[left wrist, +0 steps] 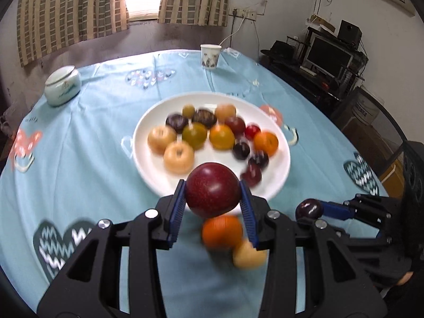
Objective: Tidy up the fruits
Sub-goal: 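Place the red apple and dark plum on the white plate, opening both tools, then move both open tools back to the remaining fruits on the cloth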
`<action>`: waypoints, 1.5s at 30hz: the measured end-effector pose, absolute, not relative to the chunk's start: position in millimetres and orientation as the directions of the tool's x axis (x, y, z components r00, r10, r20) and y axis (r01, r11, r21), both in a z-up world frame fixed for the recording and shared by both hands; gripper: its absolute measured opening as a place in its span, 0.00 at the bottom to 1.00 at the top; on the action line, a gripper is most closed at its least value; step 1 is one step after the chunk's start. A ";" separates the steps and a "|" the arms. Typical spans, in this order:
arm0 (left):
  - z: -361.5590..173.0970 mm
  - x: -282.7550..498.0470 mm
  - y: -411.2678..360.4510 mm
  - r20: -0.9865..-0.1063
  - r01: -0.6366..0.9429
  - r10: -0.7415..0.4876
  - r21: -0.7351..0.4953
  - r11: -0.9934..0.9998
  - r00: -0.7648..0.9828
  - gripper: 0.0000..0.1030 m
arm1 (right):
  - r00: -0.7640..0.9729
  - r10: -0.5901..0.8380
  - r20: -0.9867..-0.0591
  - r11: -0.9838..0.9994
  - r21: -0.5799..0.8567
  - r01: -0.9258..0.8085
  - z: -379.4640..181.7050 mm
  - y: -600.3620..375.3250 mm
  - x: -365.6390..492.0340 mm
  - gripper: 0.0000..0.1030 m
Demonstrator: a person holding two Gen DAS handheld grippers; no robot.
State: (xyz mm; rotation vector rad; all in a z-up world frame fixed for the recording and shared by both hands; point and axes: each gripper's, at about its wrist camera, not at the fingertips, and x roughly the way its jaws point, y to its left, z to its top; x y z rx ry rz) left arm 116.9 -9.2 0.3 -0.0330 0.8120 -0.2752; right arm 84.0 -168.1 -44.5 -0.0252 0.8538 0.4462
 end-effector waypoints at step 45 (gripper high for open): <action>-6.2 174.0 27.3 -0.693 0.119 -0.245 -0.226 0.967 0.678 0.90 | 0.706 0.208 -0.677 0.972 0.059 -0.229 -41.2 -182.4 181.5 0.95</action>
